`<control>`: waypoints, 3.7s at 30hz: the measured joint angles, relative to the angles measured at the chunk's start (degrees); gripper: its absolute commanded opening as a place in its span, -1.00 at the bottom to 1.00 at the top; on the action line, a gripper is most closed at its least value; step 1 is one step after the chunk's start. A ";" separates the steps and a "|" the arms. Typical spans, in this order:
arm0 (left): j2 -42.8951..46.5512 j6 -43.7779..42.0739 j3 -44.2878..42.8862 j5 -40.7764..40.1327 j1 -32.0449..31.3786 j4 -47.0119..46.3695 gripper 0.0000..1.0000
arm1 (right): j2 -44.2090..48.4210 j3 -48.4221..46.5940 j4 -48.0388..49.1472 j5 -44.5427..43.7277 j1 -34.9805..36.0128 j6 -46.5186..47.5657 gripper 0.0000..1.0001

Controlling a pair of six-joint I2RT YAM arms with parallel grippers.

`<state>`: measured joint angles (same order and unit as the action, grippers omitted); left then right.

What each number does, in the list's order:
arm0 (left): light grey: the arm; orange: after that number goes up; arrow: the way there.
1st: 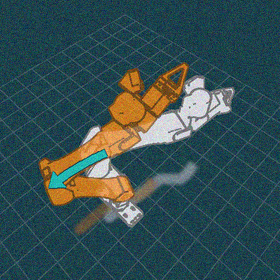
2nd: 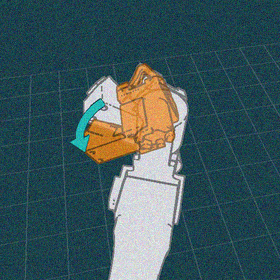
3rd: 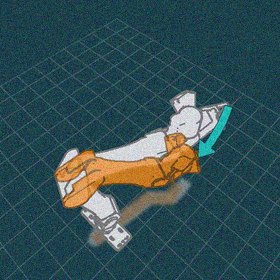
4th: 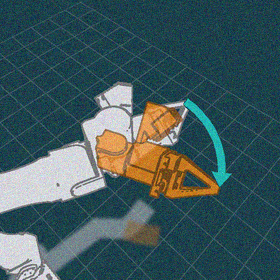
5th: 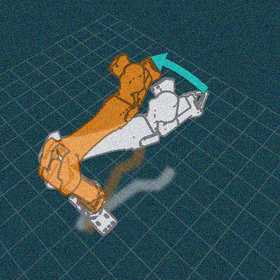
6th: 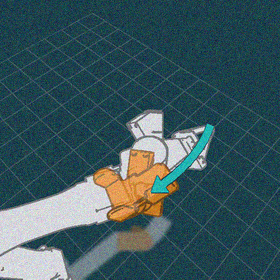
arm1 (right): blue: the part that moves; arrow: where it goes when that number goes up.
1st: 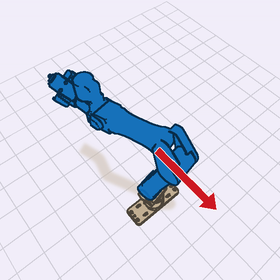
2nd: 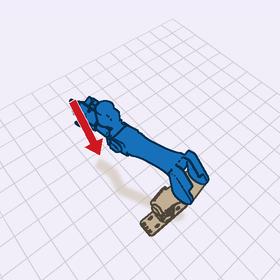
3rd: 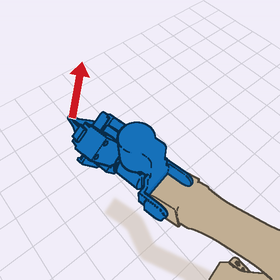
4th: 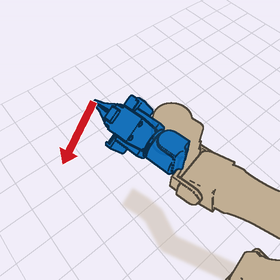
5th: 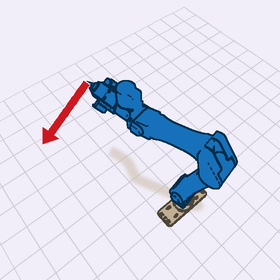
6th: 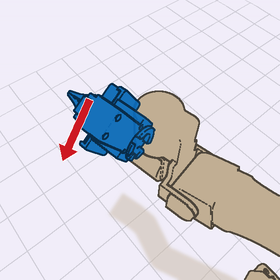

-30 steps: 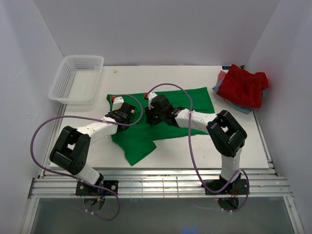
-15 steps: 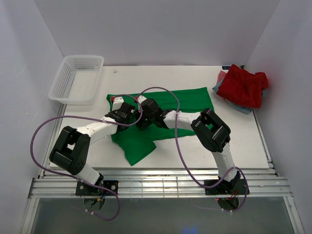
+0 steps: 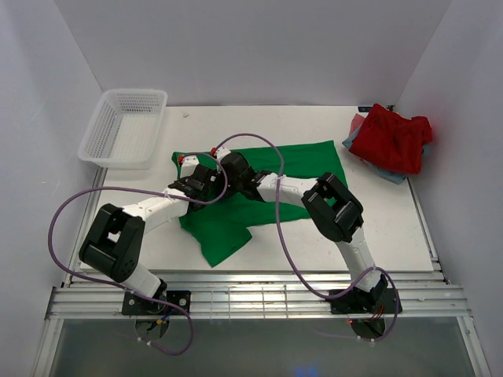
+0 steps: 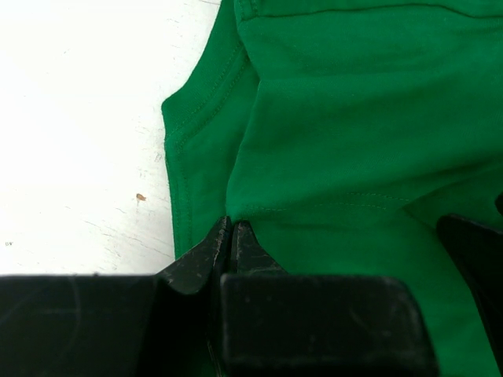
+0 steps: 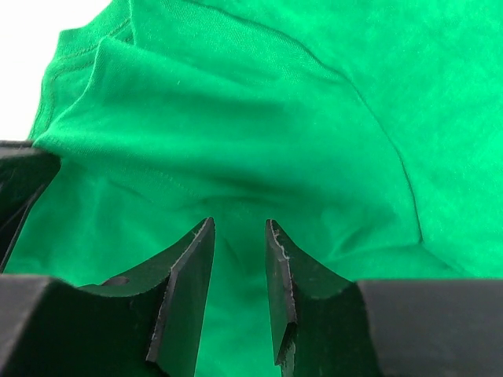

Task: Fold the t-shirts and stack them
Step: Fold the tshirt

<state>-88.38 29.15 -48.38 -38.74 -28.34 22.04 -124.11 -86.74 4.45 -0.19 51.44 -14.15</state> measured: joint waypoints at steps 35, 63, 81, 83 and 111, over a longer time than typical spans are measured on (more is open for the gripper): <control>1.81 -0.20 0.00 0.02 0.00 -0.02 -0.90 | 1.07 3.30 -1.88 -6.10 1.20 2.80 -0.72; 4.24 1.92 1.09 4.61 0.00 2.43 -0.96 | 7.80 5.25 -9.22 -8.11 2.19 5.33 -0.85; 15.13 5.38 2.97 18.25 -1.95 7.87 0.61 | 10.10 5.66 -14.40 -12.02 3.39 6.16 -0.14; 21.86 6.21 3.13 18.97 -2.54 7.96 0.49 | 13.40 6.58 -15.45 -14.16 3.48 6.23 -0.14; 24.59 33.42 19.39 21.86 -31.85 11.04 0.05 | 50.36 43.17 -26.12 -26.08 -22.88 -3.23 -0.05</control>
<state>-63.79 62.57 -28.99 -16.88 -60.18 33.08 -73.76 -43.57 -21.67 -26.26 28.56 -17.39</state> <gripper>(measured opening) 0.526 0.474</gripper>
